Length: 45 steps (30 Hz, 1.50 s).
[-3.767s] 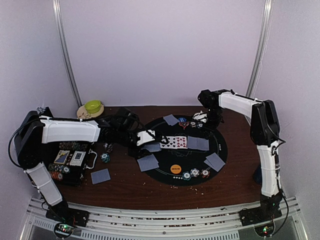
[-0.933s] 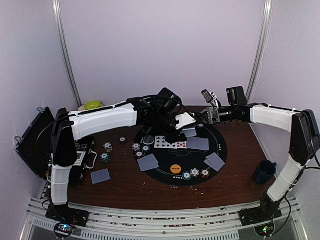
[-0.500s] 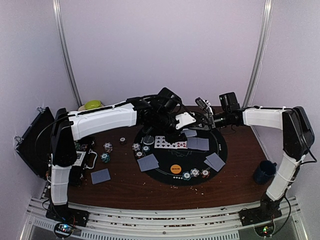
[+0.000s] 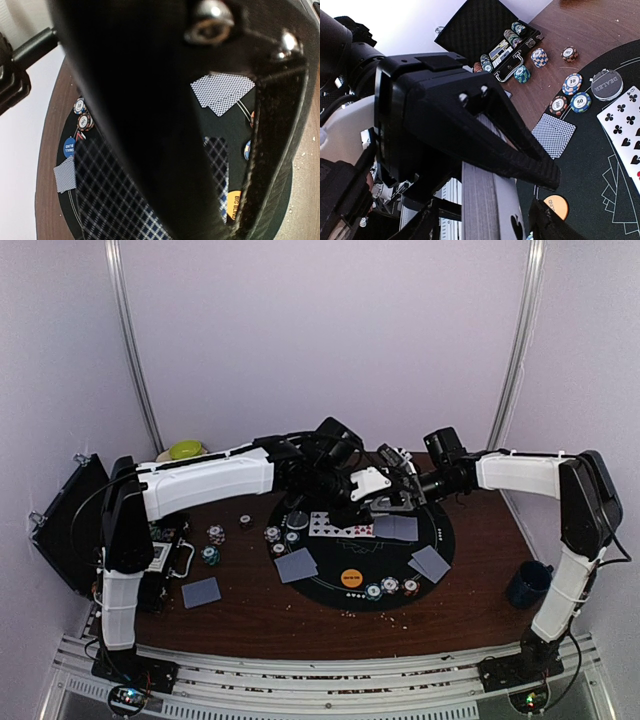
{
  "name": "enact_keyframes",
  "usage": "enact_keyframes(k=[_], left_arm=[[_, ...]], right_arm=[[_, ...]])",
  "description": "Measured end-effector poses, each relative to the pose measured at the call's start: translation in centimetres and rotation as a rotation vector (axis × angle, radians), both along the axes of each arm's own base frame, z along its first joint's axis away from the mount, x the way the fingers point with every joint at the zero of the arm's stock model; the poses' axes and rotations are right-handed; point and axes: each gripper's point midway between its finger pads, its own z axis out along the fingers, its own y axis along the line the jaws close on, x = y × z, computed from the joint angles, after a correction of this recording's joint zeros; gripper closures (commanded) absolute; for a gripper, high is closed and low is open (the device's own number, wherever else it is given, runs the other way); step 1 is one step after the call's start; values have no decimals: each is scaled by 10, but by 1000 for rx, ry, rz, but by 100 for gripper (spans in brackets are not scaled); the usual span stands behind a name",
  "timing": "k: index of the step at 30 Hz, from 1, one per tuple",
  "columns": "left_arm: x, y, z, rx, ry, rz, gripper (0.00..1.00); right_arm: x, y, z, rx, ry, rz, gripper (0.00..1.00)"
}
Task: Distribute texas hold em gaming equipment
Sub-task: Pass from the left arm to the right
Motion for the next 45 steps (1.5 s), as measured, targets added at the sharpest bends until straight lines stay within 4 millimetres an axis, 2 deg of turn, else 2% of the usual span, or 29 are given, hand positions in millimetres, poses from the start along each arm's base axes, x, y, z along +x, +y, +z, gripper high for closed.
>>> enact_keyframes(k=[5, 10, 17, 19, 21, 23, 24, 27, 28, 31, 32, 35, 38, 42, 45], left_arm=[[0, 0, -1, 2, 1, 0, 44], [-1, 2, -6, 11, 8, -1, 44], [-2, 2, -8, 14, 11, -2, 44], [-2, 2, -8, 13, 11, -3, 44], [-3, 1, -8, 13, 11, -4, 44], [-3, 2, -8, 15, 13, -5, 44], [-4, 2, -8, 16, 13, -5, 44], [-5, 2, -10, 27, 11, -3, 39], [-6, 2, -10, 27, 11, -3, 33], [-6, 2, -10, 27, 10, -4, 5], [-6, 2, -10, 29, 5, -9, 2], [-5, 1, -9, 23, 7, -2, 2], [-4, 2, -10, 25, 3, 2, 2], [6, 3, -9, 6, -19, 21, 2], [15, 15, -10, 11, -20, 47, 2]], right_arm=[[0, -3, 0, -5, -6, 1, 40], [3, -6, 0, -6, -13, -4, 55], [2, -6, -2, -8, -2, -1, 61], [2, -6, -3, -10, 2, 1, 68], [2, -5, -5, -11, 3, 4, 82], [2, -4, -8, -16, 14, 4, 91], [2, -4, -8, -16, 16, 5, 99], [2, -4, -10, -28, 38, -3, 100], [2, -4, -9, -25, 36, 0, 100], [0, -4, -6, -12, 41, 10, 100], [1, -4, -5, -8, 40, 11, 100], [4, -6, -3, -3, 40, 1, 100], [17, -17, -1, 8, 40, -43, 100], [30, -41, -2, 12, 62, -111, 100], [47, -67, -1, 6, 56, -196, 100]])
